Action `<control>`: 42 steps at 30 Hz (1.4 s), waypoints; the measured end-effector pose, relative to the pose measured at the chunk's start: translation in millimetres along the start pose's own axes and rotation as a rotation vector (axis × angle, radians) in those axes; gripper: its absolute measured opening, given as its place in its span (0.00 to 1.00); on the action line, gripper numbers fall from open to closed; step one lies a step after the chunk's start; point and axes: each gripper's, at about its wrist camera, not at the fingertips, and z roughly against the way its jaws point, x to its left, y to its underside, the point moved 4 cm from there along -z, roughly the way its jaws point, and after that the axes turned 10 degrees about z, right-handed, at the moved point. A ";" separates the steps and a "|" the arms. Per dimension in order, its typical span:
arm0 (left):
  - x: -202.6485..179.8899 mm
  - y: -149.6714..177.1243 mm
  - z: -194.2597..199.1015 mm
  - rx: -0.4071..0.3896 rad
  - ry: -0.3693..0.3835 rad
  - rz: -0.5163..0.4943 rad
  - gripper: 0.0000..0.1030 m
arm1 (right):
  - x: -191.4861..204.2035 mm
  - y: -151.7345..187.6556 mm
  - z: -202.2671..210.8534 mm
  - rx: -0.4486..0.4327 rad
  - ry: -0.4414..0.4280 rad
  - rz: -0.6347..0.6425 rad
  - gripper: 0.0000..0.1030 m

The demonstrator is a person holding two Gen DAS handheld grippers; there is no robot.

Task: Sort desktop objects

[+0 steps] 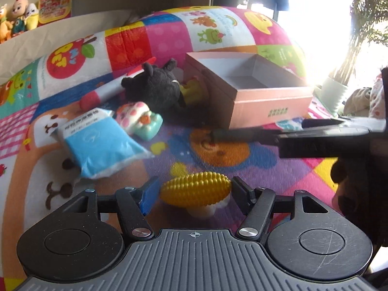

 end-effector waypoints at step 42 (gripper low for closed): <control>38.6 -11.4 36.3 -0.077 0.047 0.024 1.00 | 0.4 24.0 -0.3 0.125 0.013 -0.033 0.92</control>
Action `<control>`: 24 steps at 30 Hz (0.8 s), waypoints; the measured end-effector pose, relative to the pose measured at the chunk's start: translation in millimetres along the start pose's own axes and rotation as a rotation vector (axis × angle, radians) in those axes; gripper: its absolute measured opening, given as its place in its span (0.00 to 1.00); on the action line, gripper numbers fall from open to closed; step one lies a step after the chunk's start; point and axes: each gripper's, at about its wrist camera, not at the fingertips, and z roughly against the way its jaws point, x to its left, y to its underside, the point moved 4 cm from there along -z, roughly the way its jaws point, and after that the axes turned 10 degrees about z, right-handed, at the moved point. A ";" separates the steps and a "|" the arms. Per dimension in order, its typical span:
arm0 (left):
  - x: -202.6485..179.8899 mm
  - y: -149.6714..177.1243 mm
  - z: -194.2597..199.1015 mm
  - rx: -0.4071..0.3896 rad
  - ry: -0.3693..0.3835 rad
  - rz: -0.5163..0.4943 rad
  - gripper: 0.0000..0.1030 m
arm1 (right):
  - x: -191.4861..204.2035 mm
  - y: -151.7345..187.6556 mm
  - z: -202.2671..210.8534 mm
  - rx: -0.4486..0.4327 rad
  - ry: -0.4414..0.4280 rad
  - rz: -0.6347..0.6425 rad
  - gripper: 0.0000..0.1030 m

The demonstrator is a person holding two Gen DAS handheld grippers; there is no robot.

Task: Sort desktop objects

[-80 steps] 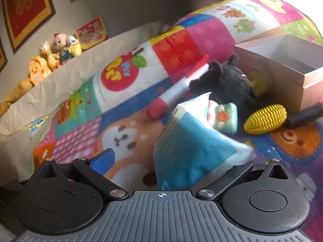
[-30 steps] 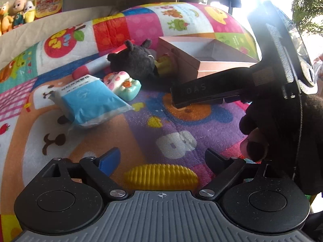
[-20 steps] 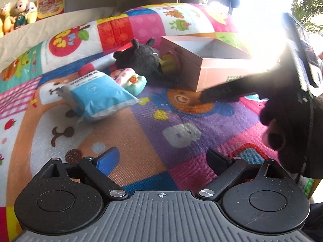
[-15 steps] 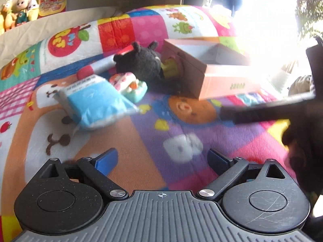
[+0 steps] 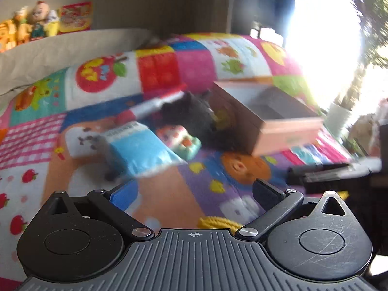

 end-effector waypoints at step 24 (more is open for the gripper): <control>-5.2 49.3 15.3 0.156 -0.052 -0.142 0.63 | -4.6 1.5 4.9 -0.021 -0.024 -0.032 0.95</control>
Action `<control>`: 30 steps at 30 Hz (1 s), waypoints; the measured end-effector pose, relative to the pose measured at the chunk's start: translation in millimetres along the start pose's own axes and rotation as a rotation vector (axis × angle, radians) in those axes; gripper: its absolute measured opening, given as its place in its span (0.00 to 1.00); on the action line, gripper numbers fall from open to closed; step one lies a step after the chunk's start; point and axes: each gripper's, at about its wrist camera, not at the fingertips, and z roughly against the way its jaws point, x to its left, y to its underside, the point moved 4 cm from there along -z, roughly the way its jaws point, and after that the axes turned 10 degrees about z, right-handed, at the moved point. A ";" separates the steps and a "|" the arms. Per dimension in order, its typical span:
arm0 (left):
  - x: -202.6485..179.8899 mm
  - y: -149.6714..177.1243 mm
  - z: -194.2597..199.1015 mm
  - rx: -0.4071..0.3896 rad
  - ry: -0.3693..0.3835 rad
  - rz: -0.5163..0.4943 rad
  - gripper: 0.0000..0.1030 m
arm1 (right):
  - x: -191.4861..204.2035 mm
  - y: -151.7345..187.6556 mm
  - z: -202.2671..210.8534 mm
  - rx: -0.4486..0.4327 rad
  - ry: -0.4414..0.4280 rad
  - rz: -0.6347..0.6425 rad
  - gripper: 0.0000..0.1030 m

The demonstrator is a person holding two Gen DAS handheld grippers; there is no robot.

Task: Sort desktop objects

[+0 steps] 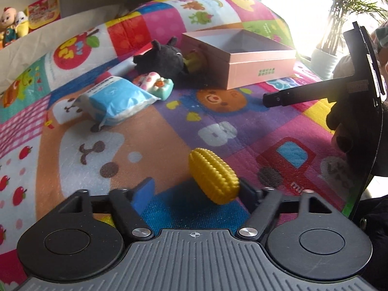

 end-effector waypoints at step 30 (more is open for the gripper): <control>28.9 -36.4 -52.3 -0.036 -0.142 0.179 1.00 | -2.8 0.5 0.5 -0.006 -0.001 -0.026 0.99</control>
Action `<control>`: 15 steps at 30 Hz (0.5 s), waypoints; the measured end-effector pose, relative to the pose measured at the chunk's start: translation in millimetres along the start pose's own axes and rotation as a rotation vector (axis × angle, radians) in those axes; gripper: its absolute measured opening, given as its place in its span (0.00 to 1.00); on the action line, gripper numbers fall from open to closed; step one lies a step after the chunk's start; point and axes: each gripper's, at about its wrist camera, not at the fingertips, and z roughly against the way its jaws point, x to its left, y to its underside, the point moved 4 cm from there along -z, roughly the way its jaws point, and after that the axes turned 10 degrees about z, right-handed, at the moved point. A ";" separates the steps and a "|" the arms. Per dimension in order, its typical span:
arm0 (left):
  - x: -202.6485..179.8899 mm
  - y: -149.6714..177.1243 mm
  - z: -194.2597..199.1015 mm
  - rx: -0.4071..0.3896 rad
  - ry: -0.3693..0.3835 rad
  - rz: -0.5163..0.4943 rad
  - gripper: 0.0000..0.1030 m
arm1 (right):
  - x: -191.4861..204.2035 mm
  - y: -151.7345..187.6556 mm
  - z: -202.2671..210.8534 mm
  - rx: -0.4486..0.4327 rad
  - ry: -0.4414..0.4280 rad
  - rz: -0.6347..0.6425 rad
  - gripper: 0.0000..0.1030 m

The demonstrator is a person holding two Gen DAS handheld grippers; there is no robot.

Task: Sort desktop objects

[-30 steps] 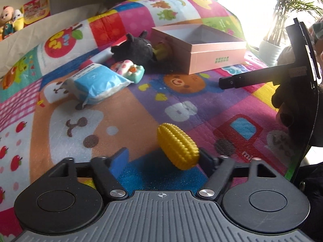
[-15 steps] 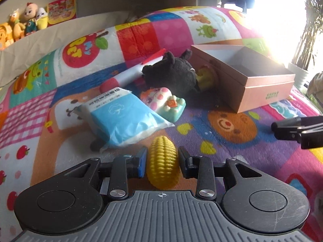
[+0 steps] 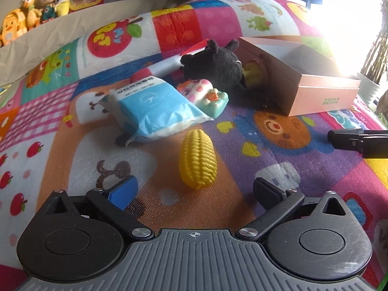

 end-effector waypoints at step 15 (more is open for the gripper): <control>-20.9 -5.2 12.5 0.019 0.209 -0.002 0.64 | -1.3 -0.4 0.5 -0.009 0.000 -0.009 1.00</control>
